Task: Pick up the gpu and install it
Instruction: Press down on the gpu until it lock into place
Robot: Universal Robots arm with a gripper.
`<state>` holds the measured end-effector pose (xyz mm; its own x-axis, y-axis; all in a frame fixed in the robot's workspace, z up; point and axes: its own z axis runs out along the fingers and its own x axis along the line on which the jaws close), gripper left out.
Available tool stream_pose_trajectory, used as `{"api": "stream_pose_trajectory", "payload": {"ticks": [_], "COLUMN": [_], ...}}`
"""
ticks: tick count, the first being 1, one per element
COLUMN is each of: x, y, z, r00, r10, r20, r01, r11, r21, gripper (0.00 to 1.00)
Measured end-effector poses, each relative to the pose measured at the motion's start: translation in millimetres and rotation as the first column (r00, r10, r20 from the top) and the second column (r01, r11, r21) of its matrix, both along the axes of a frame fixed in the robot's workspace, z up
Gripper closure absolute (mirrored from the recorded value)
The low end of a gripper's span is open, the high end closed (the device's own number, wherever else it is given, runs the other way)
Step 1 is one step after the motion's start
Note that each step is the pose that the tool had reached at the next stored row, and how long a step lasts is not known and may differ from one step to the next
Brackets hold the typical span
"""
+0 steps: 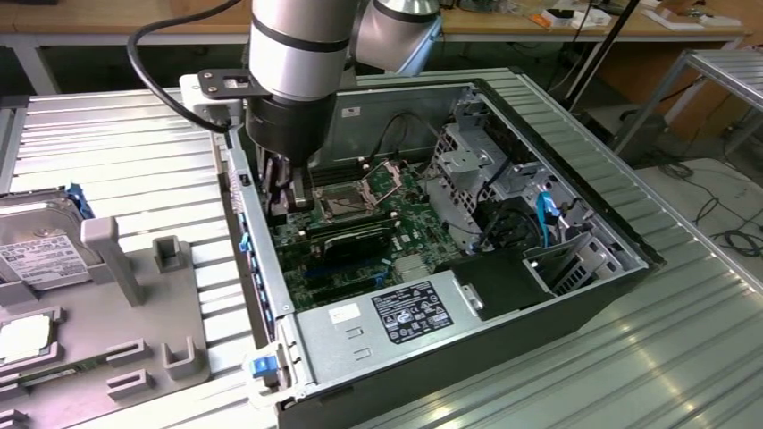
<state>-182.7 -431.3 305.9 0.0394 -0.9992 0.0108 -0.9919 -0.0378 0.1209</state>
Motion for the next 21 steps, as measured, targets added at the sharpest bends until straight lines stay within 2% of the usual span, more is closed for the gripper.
{"api": "stream_pose_trajectory", "payload": {"ticks": [3,8,9,14,16,19,21], "x": [0.0,0.0,0.0,0.1,0.0,0.0,0.3], "y": [-0.1,-0.1,-0.1,-0.1,-0.2,0.6,1.8], "z": [0.0,0.0,-0.1,-0.1,0.0,0.1,0.0], "r00": [1.0000,1.0000,1.0000,1.0000,1.0000,1.0000,1.0000], "r10": [0.000,0.000,0.000,0.003,0.003,0.003,0.003], "r20": [0.0000,0.0000,0.0001,0.0001,0.0000,-0.0002,0.0004], "r01": [0.000,0.000,0.000,-0.003,-0.003,-0.003,-0.003], "r11": [1.0000,0.9996,0.9994,0.9985,0.9984,0.9984,0.9987], "r21": [-0.0009,-0.0267,-0.0355,-0.0548,-0.0572,-0.0564,-0.0502], "gripper": [0.89,0.89,0.89,0.89,0.89,0.89,0.89]}}
